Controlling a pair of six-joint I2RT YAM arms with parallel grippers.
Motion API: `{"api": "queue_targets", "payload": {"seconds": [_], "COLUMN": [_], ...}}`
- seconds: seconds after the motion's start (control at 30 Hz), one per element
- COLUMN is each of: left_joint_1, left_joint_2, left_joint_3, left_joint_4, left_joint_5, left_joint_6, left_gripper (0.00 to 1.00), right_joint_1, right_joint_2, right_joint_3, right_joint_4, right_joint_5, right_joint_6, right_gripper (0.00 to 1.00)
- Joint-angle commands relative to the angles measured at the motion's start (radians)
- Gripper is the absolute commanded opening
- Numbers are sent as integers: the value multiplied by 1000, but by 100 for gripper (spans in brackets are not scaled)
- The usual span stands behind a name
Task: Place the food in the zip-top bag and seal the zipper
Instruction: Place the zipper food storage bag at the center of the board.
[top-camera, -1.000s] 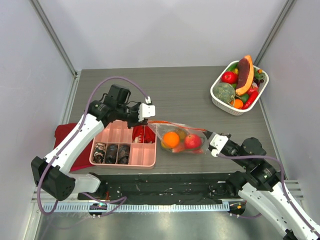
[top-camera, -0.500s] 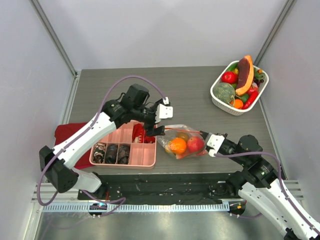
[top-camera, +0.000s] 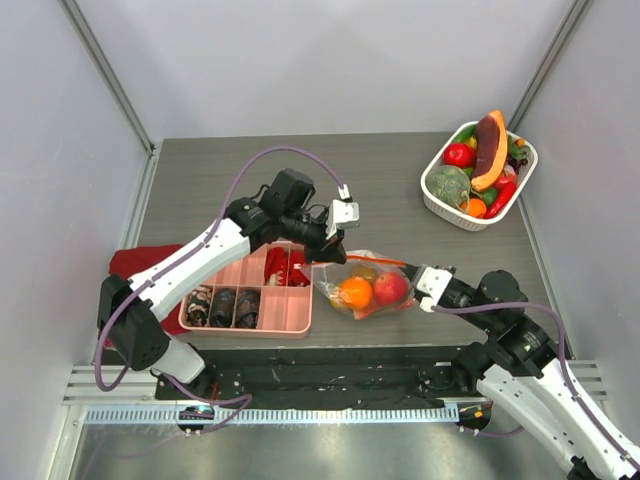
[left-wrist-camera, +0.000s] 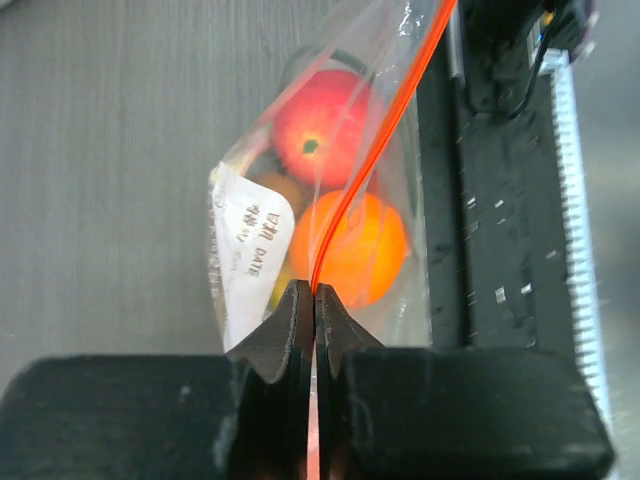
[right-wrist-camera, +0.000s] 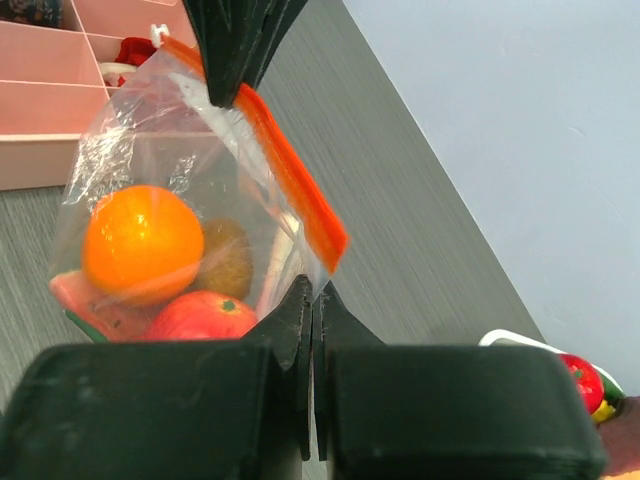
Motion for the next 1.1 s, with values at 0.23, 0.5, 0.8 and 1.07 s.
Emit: {"api": "queue_targets", "payload": {"seconds": [0.23, 0.5, 0.8, 1.07], "left_joint_1": [85, 96, -74, -208], "left_joint_2": [185, 376, 315, 328], "left_joint_3": [391, 671, 356, 180], "left_joint_4": [-93, -139, -44, -26], "left_joint_5": [5, -179, -243, -231], "left_joint_6": [-172, -141, -118, -271], "left_gripper": [0, 0, 0, 0], "right_joint_1": [-3, -41, -54, -100], "right_joint_2": [66, 121, 130, 135], "right_joint_3": [98, 259, 281, 284], "right_joint_4": [74, 99, 73, 4], "right_joint_5": [128, 211, 355, 367], "right_joint_6": [248, 465, 491, 566], "right_gripper": [78, 100, 100, 100]}}
